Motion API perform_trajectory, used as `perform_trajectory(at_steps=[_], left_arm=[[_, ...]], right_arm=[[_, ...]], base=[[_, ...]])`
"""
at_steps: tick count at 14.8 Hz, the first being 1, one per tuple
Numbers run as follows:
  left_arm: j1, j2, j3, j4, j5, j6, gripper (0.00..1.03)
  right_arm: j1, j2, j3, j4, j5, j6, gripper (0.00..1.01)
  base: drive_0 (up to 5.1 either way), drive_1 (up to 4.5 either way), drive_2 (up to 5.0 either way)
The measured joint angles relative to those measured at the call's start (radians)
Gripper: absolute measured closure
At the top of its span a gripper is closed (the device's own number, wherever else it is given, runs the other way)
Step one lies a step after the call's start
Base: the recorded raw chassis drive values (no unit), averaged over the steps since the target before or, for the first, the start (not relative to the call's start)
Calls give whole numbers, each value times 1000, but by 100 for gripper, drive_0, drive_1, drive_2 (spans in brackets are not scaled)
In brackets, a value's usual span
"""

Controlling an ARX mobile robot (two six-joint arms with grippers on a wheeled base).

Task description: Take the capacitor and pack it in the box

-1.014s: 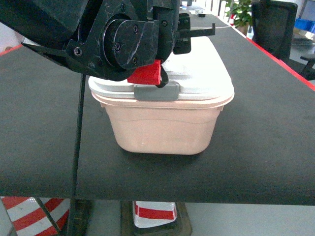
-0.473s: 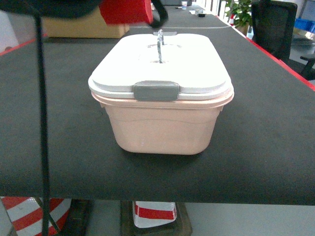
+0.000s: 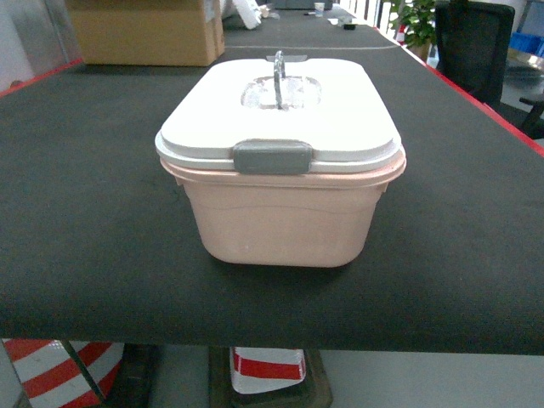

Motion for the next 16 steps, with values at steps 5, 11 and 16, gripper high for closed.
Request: perform_trajectory(at_steps=[5,11,16], left_arm=[[192,-356,-364,-337,7,6,63],[379,-629,-707,-303,216,8,101],[474,-819,-827,-376,312,8,101]], right_arm=[[0,0,0,0,0,0,3],[0,0,0,0,0,0,3],[0,0,0,0,0,0,3]], base=[[0,0,0],[0,0,0],[0,0,0]])
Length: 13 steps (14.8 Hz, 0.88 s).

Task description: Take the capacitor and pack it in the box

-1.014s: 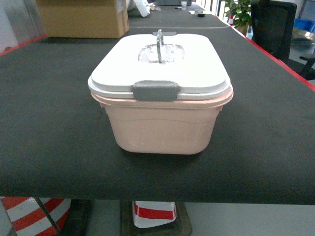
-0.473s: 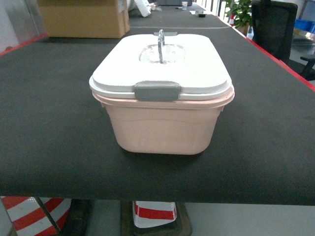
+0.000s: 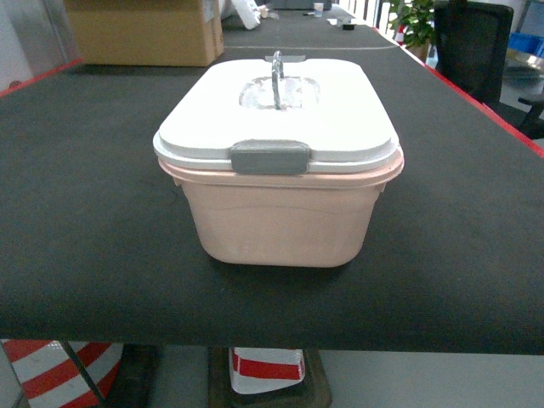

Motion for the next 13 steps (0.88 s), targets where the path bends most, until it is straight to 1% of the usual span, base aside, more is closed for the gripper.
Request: perform_trajectory(at_steps=[1,2,3,4,6,7,13], left_arm=[[12,-36,-17,-21,18,0,101],[79,-77,-34,-48,92,0,101],[113,-110,-45,-68,91,0,101],[107,-145,-55,-93,108,0,101],[103,-214,-71,-138,109,0,101],[103,-226,-95,-114,109,0,101],[103,-401,-95,-287,109,0,101]], right_arm=[[0,0,0,0,0,0,3],[0,0,0,0,0,0,3],[0,0,0,0,1,0,3],[0,0,0,1,0,0,3],[0,0,0,0,0,0,3],[0,0,0,0,0,0,3],[0,0,0,0,0,0,3]], base=[[0,0,0],[0,0,0],[0,0,0],[0,0,0],[0,0,0],[0,0,0],[0,0,0]])
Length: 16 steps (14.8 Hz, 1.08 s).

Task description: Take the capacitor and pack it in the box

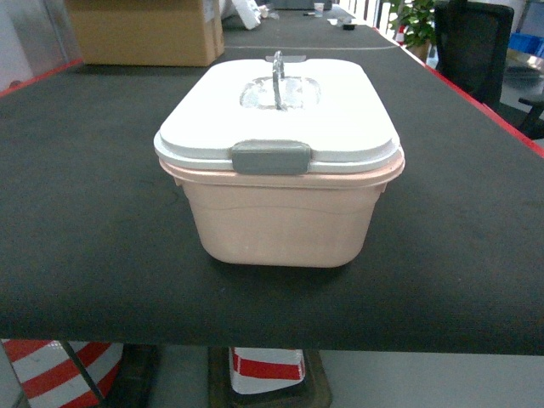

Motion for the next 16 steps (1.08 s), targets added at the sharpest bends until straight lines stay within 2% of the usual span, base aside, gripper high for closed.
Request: perform_trajectory(at_steps=[5,6,7,11,16], left_arm=[[0,-93,0,-89,0,0,101],[0,-167,1,-206,0,0,101],[0,-253,0,-272,0,0,101],[1,-257,1,-269,0,0,101],[1,-257,1,-269,0,0,39]], right_arm=[[0,0,0,0,0,0,3],[0,0,0,0,0,0,3],[0,0,0,0,0,0,3],[0,0,0,0,0,0,3],[0,0,0,0,0,0,3]], base=[[0,0,0],[0,0,0],[0,0,0],[0,0,0],[0,0,0]])
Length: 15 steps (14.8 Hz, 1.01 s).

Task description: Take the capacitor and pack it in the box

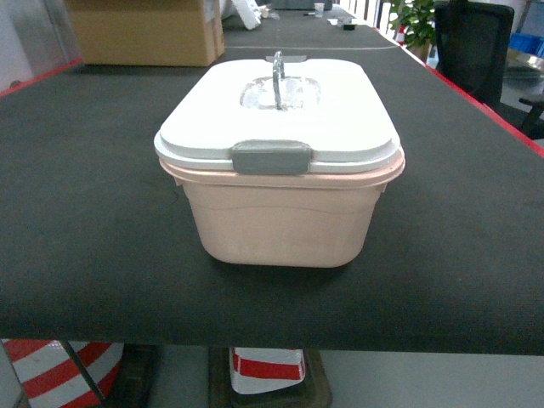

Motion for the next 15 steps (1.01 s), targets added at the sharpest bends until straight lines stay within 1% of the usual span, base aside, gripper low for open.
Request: perform_trajectory(at_steps=[2,3,4,15], left_arm=[[0,0,0,0,0,0,14],[0,0,0,0,0,1,3],[0,0,0,0,0,0,6],[0,0,0,0,0,0,5]], right_arm=[[0,0,0,0,0,0,3],[0,0,0,0,0,0,3],[0,0,0,0,0,0,3],[0,0,0,0,0,0,3]], base=[[0,0,0],[0,0,0],[0,0,0],[0,0,0]])
